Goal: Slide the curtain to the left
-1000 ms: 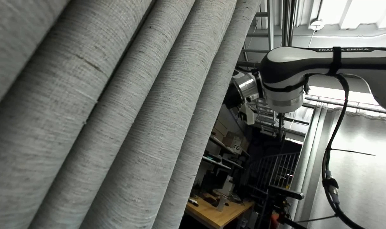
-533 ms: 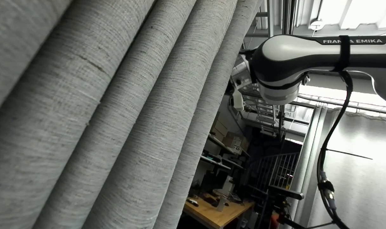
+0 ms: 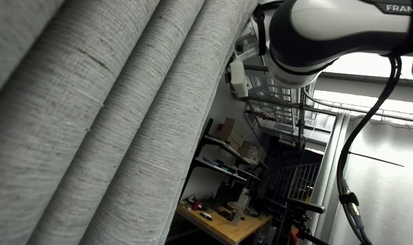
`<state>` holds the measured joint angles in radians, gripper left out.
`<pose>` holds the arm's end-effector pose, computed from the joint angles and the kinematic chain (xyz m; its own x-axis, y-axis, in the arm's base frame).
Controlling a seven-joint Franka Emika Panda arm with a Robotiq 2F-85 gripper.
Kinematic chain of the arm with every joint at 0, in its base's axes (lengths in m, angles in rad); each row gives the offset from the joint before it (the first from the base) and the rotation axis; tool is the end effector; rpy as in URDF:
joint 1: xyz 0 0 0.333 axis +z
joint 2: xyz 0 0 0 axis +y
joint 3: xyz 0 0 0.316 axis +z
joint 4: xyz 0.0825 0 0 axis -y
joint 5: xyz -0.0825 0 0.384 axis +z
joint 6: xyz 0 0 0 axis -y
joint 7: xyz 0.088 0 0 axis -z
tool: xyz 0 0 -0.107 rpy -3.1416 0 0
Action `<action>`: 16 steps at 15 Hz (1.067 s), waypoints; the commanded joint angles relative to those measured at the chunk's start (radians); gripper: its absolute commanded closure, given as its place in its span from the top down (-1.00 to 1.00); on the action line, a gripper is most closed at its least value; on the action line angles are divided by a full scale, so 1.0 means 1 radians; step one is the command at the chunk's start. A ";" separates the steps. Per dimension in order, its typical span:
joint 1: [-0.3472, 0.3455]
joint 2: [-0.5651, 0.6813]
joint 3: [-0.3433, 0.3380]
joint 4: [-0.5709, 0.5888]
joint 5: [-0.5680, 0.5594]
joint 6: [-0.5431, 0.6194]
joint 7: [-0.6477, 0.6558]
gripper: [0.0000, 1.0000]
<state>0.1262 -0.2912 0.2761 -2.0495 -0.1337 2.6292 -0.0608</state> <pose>0.4724 0.2261 0.6603 0.5097 0.4630 0.7251 0.4289 -0.8674 0.2524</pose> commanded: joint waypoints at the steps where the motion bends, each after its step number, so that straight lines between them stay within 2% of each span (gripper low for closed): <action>1: 0.025 0.078 0.108 0.030 -0.104 -0.027 0.140 -0.99; 6: 0.081 0.150 0.212 0.083 -0.201 -0.061 0.171 -0.99; 11: 0.151 0.199 0.258 0.140 -0.226 -0.111 0.152 -0.99; 16: 0.216 0.208 0.278 0.140 -0.232 -0.090 0.131 -0.99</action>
<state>0.2697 -0.1548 0.5201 -1.8866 -0.3618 2.5683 0.0721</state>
